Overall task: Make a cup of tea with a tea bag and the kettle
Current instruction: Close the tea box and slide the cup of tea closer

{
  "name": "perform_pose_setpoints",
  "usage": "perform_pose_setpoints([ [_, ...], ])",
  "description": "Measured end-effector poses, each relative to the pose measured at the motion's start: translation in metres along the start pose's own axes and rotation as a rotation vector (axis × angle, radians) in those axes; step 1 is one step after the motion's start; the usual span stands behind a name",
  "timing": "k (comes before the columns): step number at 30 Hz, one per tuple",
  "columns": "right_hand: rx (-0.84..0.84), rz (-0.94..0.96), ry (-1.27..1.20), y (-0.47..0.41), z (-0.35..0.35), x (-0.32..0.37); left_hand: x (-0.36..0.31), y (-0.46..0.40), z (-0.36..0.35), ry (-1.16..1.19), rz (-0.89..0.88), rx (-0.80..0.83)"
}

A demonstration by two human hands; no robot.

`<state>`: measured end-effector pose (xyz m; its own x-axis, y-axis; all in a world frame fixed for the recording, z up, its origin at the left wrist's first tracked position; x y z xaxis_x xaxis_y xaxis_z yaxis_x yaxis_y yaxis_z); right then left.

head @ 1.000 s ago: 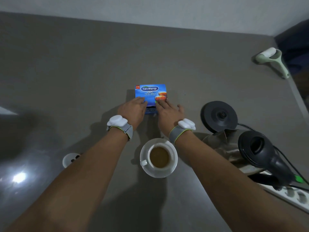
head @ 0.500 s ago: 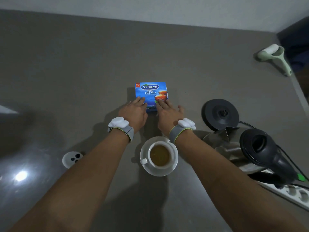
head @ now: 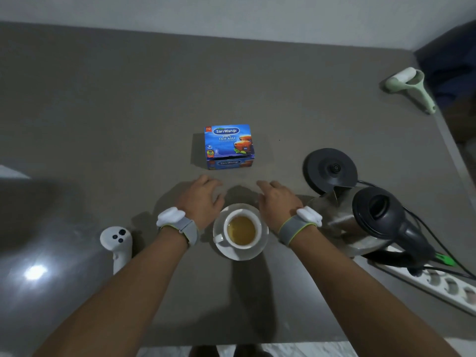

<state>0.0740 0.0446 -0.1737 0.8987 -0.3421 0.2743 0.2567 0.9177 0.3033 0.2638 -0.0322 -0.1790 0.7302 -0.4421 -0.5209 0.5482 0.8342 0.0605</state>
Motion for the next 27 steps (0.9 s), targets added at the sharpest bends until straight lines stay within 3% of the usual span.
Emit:
perform_pose_setpoints([
  [7, 0.189, -0.086, -0.054, 0.033, -0.03, -0.018, 0.007, 0.042, -0.029, 0.301, 0.319, 0.159],
  [14, 0.257, -0.182, -0.174, 0.053, -0.055, -0.022, 0.013, 0.057, -0.045, 0.609, 0.514, 0.16],
  [20, 0.248, -0.255, -0.359, 0.064, -0.063, -0.018, 0.01, 0.064, -0.056, 0.864, 0.684, 0.057],
  [27, 0.251, -0.311, -0.422, 0.062, -0.062, -0.018, 0.01, 0.062, -0.06, 0.898, 0.711, 0.042],
])
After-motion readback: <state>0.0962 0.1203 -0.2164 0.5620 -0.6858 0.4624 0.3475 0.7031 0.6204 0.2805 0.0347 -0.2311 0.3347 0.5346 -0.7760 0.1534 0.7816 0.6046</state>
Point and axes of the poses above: each hand's wrist, its own y-axis away from the middle knuckle, its own z-axis out of the back of the hand, x = y × z, the point moved 4 cm from there along -y, towards the middle knuckle, and after that the axes turned 2 degrees about -z, right-handed, at the moved point
